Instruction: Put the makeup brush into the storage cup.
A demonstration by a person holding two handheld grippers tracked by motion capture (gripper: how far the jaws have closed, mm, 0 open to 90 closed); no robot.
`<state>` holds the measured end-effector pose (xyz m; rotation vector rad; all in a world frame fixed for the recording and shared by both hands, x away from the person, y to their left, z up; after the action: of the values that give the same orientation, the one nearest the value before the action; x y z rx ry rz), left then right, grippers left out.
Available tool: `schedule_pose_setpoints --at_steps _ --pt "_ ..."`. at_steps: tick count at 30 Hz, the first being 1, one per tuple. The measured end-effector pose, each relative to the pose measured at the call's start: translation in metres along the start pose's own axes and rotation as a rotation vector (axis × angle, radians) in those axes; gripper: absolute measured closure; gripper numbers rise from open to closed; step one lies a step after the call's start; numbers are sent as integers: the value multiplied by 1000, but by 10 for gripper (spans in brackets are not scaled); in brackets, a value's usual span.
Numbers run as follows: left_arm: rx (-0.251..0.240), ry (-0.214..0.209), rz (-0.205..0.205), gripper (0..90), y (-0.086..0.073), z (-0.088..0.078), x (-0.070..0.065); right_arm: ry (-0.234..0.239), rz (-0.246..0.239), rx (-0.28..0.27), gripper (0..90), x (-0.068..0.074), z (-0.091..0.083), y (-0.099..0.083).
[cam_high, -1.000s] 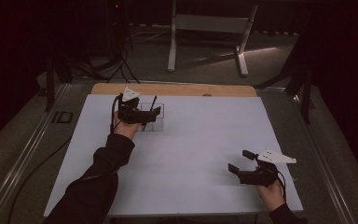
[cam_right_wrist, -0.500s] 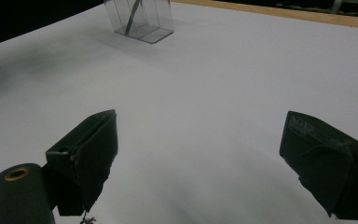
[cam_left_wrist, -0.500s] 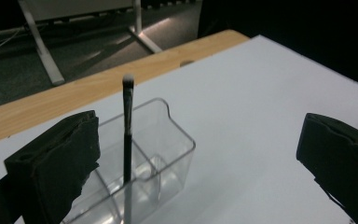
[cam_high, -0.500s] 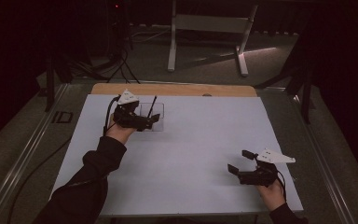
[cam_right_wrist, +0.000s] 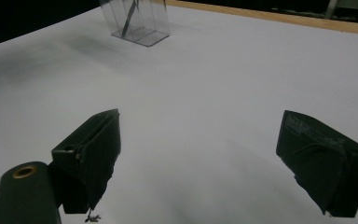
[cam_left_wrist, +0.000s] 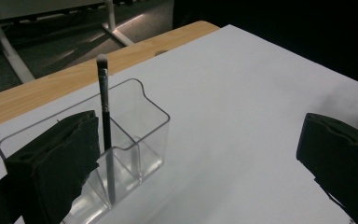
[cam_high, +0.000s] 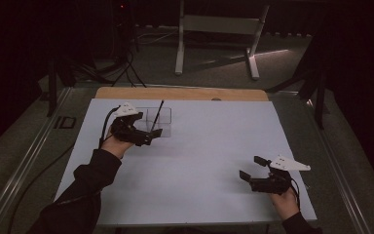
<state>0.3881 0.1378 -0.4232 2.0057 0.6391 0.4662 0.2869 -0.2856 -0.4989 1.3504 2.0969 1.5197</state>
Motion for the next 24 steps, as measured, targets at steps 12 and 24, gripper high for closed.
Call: schedule_pose_setpoints --at_steps 12,24 --pt "-6 -85 14 8 -16 -10 -19 0 -6 4 136 0 0 0" --pt "-18 -157 50 8 -31 -17 -40 6 -13 8 134 1 1 -1"
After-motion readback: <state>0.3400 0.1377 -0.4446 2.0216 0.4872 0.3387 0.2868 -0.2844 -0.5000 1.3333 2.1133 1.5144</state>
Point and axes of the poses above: each handheld gripper's, and its own axes: z roughly forward along the jaws, y roughly out of its top, x roughly to its left, the point moved 3 cm from there along z, roughly forward along the jaws, and after that the axes turned 12 degrees about z, right-handed, at the moved point
